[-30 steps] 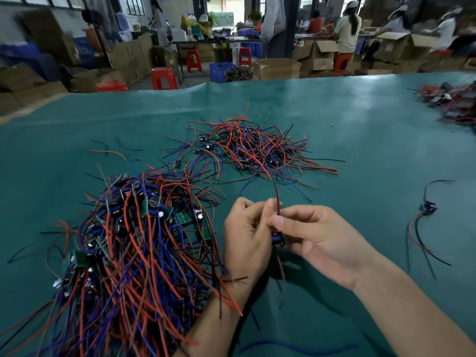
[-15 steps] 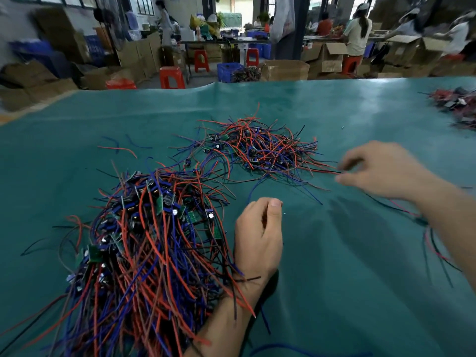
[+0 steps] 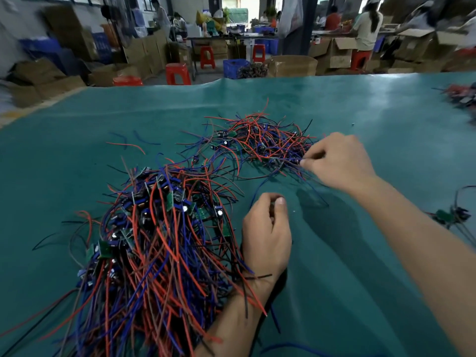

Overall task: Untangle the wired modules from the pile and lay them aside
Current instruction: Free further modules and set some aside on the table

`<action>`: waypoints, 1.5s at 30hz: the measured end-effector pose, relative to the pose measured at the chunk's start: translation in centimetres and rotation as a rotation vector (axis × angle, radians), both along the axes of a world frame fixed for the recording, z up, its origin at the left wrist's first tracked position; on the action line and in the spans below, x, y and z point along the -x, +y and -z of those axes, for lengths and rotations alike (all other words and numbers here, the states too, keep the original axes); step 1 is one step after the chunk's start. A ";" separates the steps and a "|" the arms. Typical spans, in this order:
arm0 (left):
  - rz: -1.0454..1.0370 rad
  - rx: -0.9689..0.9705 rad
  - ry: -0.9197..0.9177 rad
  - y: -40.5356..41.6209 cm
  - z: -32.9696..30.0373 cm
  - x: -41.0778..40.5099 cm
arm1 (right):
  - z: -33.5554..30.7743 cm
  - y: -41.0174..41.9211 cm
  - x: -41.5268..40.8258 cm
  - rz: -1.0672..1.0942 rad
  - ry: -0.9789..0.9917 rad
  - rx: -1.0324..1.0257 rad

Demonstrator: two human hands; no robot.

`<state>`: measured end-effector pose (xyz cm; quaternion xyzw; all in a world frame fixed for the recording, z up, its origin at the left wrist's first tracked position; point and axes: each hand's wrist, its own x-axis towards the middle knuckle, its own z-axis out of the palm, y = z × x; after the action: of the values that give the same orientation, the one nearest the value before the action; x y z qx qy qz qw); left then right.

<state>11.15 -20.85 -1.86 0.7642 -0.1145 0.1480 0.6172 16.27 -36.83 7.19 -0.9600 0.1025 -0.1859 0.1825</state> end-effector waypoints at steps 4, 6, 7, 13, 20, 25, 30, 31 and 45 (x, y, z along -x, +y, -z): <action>0.022 0.093 0.054 0.0 -0.1 0.3 | -0.1 0.8 5.8 -0.212 0.025 -0.369; 0.022 0.128 0.093 0.0 -0.2 0.2 | 1.3 1.9 8.2 -0.347 0.100 -0.545; 0.020 0.103 0.091 -0.1 -0.2 0.2 | 2.1 2.4 8.9 -0.399 0.131 -0.633; 0.037 -0.021 0.019 0.1 0.2 0.0 | 5.0 2.4 9.0 -0.446 0.188 -0.756; 0.206 -0.097 -0.053 -0.1 0.0 0.6 | 6.1 2.9 7.6 -0.178 -0.129 -0.711; 0.224 -0.021 -0.020 -0.1 -0.2 0.8 | 5.0 2.5 7.6 -0.180 -0.111 -1.330; 0.229 0.080 0.048 -0.1 -0.7 1.0 | 4.4 2.8 8.0 -0.262 -0.010 -1.583; 0.239 0.092 0.063 -0.2 -0.6 0.9 | 4.5 2.9 7.9 -0.254 0.009 -1.571; 0.244 0.016 0.108 -0.2 0.6 0.1 | 5.5 0.3 7.2 -0.097 -0.393 -1.046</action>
<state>11.08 -21.06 -2.46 0.7464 -0.1719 0.0313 0.6421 9.11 -36.53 1.68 -0.6926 0.1006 -0.2770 0.6584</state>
